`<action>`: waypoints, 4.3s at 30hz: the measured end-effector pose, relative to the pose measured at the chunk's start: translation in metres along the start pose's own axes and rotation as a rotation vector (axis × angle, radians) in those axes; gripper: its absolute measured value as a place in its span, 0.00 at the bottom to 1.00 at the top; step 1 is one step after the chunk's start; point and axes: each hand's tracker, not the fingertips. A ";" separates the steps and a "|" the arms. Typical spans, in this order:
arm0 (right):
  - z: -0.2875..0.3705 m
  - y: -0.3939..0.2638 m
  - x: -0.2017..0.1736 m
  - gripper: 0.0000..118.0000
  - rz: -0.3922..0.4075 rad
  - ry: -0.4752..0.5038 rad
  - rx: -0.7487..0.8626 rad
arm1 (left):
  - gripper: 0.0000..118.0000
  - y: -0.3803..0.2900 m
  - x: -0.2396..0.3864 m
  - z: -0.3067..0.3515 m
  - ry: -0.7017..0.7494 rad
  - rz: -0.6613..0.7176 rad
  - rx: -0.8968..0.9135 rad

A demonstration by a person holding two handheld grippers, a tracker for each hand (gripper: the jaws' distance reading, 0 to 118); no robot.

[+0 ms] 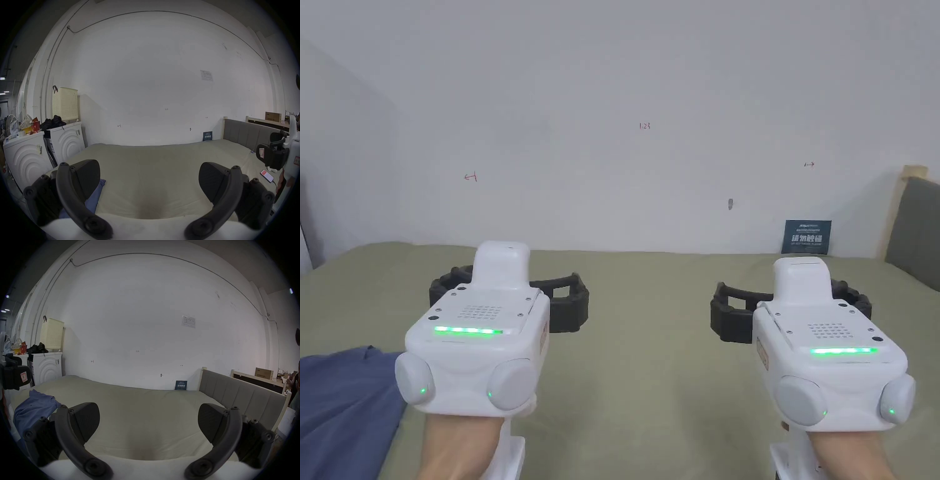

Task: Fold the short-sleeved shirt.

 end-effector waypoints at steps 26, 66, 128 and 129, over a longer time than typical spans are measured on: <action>0.000 -0.001 0.000 1.00 0.003 0.002 0.000 | 1.00 -0.002 0.001 -0.003 -0.006 0.002 0.000; 0.000 -0.001 0.003 1.00 -0.005 0.003 0.014 | 1.00 -0.001 0.002 0.004 0.025 0.014 0.019; -0.005 -0.003 0.004 1.00 -0.009 -0.001 -0.001 | 1.00 -0.002 0.004 0.000 -0.006 0.013 -0.012; -0.005 -0.003 0.004 1.00 -0.011 -0.003 0.000 | 1.00 -0.002 0.004 0.001 -0.005 0.014 -0.011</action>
